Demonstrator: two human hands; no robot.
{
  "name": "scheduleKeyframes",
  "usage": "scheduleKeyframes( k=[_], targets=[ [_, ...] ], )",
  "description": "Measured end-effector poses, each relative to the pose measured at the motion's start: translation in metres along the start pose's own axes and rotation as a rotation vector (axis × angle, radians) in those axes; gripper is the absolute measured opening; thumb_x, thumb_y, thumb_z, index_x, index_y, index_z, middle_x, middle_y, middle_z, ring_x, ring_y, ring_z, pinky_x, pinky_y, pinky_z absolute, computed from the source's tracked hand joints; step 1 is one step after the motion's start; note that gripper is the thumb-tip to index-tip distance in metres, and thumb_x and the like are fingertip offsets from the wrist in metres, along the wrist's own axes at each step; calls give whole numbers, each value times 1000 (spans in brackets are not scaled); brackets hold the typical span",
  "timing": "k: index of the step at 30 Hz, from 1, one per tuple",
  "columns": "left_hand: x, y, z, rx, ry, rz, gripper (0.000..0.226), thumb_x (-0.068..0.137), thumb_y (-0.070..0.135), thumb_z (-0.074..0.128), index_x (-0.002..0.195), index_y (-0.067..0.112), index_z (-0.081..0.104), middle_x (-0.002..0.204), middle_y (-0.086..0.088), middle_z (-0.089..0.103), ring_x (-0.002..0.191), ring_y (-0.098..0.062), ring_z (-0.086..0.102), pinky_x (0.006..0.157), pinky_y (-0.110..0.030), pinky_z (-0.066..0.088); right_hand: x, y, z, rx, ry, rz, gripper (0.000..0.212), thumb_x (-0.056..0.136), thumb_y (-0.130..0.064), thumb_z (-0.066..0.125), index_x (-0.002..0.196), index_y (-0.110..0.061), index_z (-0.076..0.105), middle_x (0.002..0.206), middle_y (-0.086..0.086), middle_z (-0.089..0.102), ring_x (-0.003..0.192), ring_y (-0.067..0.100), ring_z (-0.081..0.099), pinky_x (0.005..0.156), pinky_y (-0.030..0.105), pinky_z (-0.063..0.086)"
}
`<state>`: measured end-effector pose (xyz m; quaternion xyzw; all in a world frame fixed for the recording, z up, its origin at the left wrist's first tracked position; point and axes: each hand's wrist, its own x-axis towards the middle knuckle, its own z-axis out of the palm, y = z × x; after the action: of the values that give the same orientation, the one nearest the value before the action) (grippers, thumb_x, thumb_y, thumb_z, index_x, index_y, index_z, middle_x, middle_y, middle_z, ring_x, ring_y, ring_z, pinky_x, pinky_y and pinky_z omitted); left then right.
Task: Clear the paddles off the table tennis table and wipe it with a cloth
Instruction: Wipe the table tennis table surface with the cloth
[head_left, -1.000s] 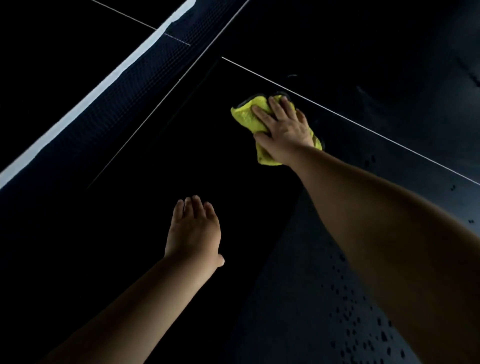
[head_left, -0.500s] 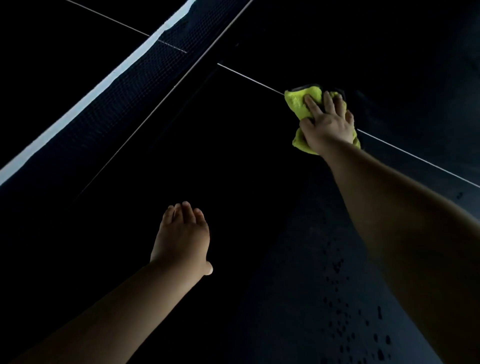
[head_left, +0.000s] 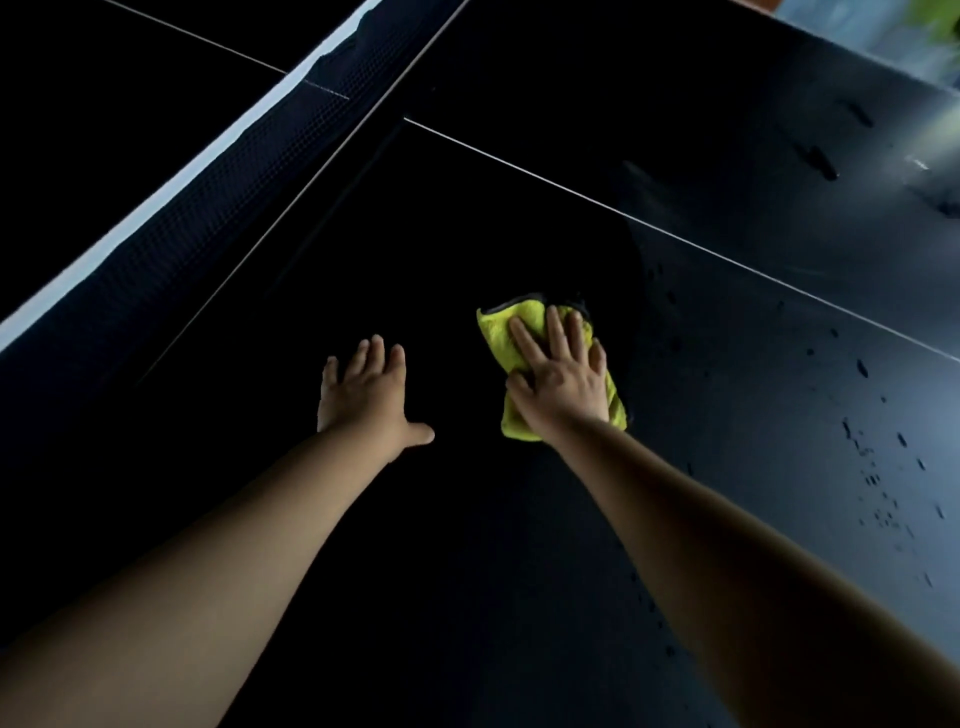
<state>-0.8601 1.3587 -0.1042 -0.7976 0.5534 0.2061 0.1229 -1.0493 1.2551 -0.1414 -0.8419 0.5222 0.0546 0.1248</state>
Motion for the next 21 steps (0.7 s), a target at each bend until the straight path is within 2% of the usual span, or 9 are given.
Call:
scheduleKeyframes(
  k=[3,5,9,12,16,21],
  targets=[
    [-30,-4,17,55,233,49,93,87,60,46,150,13,-3,159,-8,-5,145,-21,-10,117,-42,0,-54,-23,17,-1,-7,-15,73,86,-54,28,153,-44,0,164,1,-8,149,27,-15,119,50,-3],
    [-59,-12,32,2,320,84,83,91,54,43,150,14,0,159,-5,-2,145,-19,-7,117,-40,1,-88,-40,28,0,1,-20,73,85,-55,25,153,-44,-1,164,2,-9,149,26,-16,119,50,-5],
    [-122,-45,66,-107,347,81,75,92,46,46,150,14,11,158,-4,9,146,-18,1,116,-39,6,-147,-77,47,-3,5,-47,70,89,-54,25,152,-44,-4,164,3,-12,148,27,-19,118,49,-8],
    [-168,-75,92,-155,366,71,70,90,38,54,147,10,26,155,-8,23,145,-21,12,114,-42,12,-191,-108,58,3,-6,-71,69,92,-55,29,153,-43,-3,163,4,-13,148,28,-21,119,51,-8],
    [-225,-106,127,-184,358,27,64,86,28,62,141,5,38,148,-13,36,141,-28,25,110,-48,22,-244,-153,73,22,-32,-84,68,93,-62,24,153,-43,-2,163,4,-15,147,28,-23,119,53,-7],
    [-273,-117,147,-221,378,3,59,90,24,57,142,5,36,149,-13,34,141,-27,24,111,-46,20,-295,-196,92,42,-34,-175,67,89,-57,18,154,-42,8,164,7,-8,148,32,-18,118,56,-7]
  ],
)
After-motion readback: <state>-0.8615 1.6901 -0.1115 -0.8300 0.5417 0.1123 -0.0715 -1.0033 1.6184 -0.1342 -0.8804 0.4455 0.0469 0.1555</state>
